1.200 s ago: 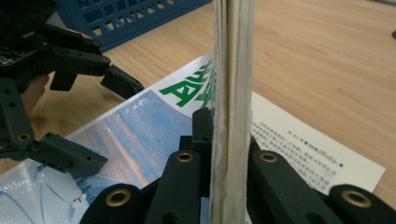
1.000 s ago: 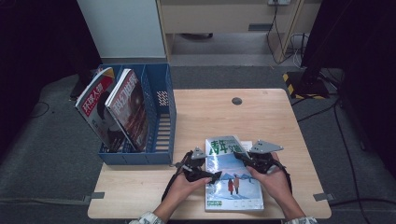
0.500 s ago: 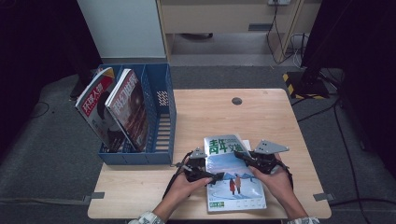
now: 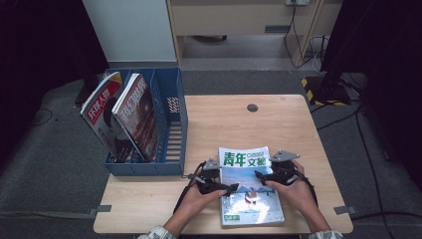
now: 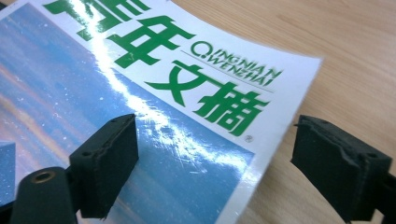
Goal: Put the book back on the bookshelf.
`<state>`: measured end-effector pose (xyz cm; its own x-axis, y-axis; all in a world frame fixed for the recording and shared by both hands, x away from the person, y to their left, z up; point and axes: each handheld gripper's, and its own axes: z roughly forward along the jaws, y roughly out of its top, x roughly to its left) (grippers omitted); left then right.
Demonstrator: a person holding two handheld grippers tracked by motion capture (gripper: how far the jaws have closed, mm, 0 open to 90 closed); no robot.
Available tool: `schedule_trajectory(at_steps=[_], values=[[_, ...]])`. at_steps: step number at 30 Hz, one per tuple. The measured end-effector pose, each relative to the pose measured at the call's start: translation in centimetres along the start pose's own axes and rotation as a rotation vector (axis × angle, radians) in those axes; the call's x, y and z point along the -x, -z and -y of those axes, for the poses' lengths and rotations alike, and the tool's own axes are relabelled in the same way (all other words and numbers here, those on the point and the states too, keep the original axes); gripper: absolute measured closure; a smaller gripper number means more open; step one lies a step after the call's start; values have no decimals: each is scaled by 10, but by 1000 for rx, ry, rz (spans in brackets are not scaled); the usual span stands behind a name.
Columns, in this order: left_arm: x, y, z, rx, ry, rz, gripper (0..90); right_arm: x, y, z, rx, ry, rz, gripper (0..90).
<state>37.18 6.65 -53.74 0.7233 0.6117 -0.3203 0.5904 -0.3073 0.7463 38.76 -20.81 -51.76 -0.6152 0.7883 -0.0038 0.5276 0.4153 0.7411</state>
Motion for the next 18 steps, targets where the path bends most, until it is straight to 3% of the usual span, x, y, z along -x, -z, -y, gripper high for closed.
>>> schedule_trajectory(at_steps=[7, 11, 14, 18], values=[[-1, 1, 0, -3, -3, -5, 97, 6, 0, 7, -33, -95, -75, 142], [-5, 4, -3, -8, 33, -4, 150, 7, -3, 9, -32, -141, -105, 149], [-10, 7, -4, -7, 68, -12, 259, 8, -2, 10, -36, -168, -124, 172], [-16, 8, -5, -3, 117, 8, 356, 6, 0, 11, -32, -158, -128, 198]])
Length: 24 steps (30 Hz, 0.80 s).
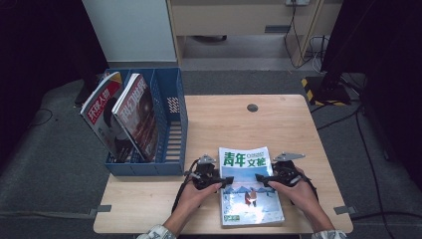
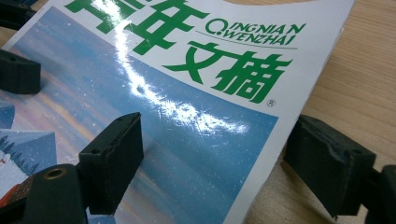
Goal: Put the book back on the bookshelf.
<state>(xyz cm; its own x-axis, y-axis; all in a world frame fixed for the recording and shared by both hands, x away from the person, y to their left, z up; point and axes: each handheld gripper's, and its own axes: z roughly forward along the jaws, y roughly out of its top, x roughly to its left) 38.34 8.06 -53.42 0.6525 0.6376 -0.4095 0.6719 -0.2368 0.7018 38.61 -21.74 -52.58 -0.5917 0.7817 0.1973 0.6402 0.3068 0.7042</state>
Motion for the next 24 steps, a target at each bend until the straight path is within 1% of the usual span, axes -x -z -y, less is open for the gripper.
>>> schedule_trajectory(at_steps=[1, 2, 7, 8, 11, 13, 15, 17, 21, 24], values=[[-1, 0, 0, 6, 10, 2, 372, 0, 0, 0, -1, 4, 0, 202], [-1, 0, -1, 8, 11, 3, 386, 0, 1, 0, -2, 7, 0, 203], [2, 2, -4, 10, -1, 4, 429, -3, 0, 0, 3, 21, 2, 225], [2, 2, -4, 12, -2, 4, 435, -5, 0, -1, 4, 32, 3, 229], [2, 2, -5, 15, -8, 2, 452, -9, -2, -1, 8, 46, -5, 240], [2, 3, -6, 18, -10, 1, 476, -15, -5, -2, 12, 58, -13, 250], [2, 4, -7, 13, -18, -8, 477, -20, -7, -3, 11, 72, -21, 251], [0, 5, -7, 12, -8, -3, 484, -24, -9, -4, 15, 80, -11, 244], [0, 6, -9, 9, -7, 1, 499, -24, -10, -4, 17, 69, -11, 230], [-1, 7, -9, 11, 7, 7, 515, -23, -10, -4, 14, 68, -16, 214]])
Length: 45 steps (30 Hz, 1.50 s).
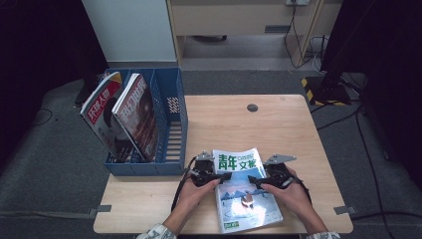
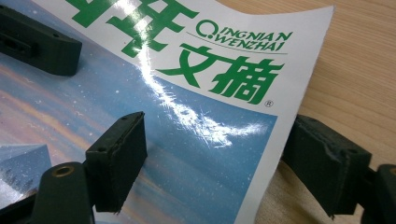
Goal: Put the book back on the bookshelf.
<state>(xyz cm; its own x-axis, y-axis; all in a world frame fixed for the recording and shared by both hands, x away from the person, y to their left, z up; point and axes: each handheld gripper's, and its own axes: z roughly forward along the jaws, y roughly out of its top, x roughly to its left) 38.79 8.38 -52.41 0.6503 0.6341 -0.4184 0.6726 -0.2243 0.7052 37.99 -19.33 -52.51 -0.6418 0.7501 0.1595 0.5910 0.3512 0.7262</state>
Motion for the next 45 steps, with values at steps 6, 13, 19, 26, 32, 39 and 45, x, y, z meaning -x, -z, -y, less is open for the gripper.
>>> schedule_trajectory(at_steps=[6, 13, 19, 26, 32, 39, 45], values=[[-2, -1, -2, 2, 12, 10, 534, 2, 1, 1, -19, -4, 0, 155], [-3, 0, -7, 11, 10, 13, 561, 5, 2, 1, -28, -16, -7, 144], [-1, 3, -10, 9, -2, 11, 567, 6, 3, 3, -40, -33, -33, 147], [-4, 5, -11, 2, 4, 15, 570, 4, 1, 4, -48, -40, -65, 155], [-7, 5, -10, -1, 15, 23, 570, 2, 1, 3, -55, -45, -68, 162], [-11, 8, -14, 5, 44, 25, 554, 0, 0, 2, -50, -36, -52, 162], [-9, 4, -20, -21, 31, 32, 484, -2, -1, 2, -42, -39, -41, 159]])
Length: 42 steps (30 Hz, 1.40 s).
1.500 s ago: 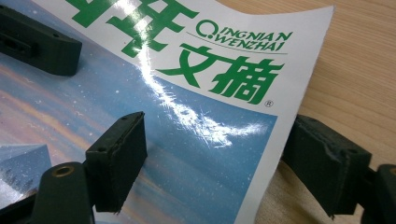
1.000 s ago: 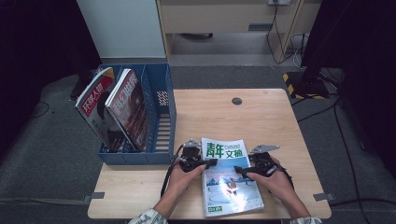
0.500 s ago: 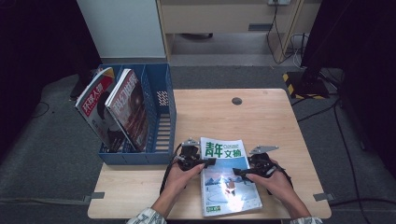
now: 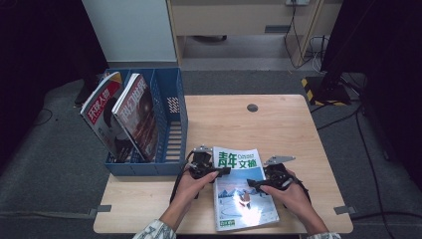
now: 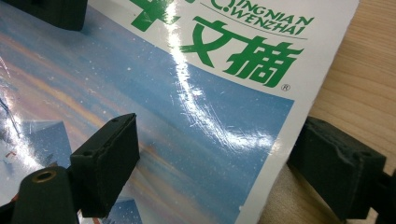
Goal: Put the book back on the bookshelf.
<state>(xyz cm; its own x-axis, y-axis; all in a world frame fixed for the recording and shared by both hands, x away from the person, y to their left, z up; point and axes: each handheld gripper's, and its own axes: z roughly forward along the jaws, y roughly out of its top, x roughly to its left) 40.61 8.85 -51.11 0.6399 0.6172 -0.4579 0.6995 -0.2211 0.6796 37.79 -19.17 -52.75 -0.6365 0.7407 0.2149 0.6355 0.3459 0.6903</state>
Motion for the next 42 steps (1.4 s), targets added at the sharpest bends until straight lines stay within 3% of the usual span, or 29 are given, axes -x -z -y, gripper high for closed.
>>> schedule_trajectory(at_steps=[12, 29, 33, 38, 39, 42], values=[[-3, -7, -8, -17, 0, 10, 486, -1, 0, 1, 6, -2, -9, 162], [-5, -21, -11, -20, 81, 44, 396, -3, 0, 1, 11, 20, 9, 161], [-8, -26, -12, -22, 124, 63, 394, -3, 0, 1, 20, 34, 13, 162], [-8, -23, -12, -24, 145, 58, 496, -4, 0, 1, 16, 42, 17, 160], [-7, -20, -12, -17, 168, 52, 533, -5, 0, 0, 16, 40, 17, 156], [-5, -15, -13, -8, 166, 37, 585, -5, 0, -1, 15, 42, 21, 147]])
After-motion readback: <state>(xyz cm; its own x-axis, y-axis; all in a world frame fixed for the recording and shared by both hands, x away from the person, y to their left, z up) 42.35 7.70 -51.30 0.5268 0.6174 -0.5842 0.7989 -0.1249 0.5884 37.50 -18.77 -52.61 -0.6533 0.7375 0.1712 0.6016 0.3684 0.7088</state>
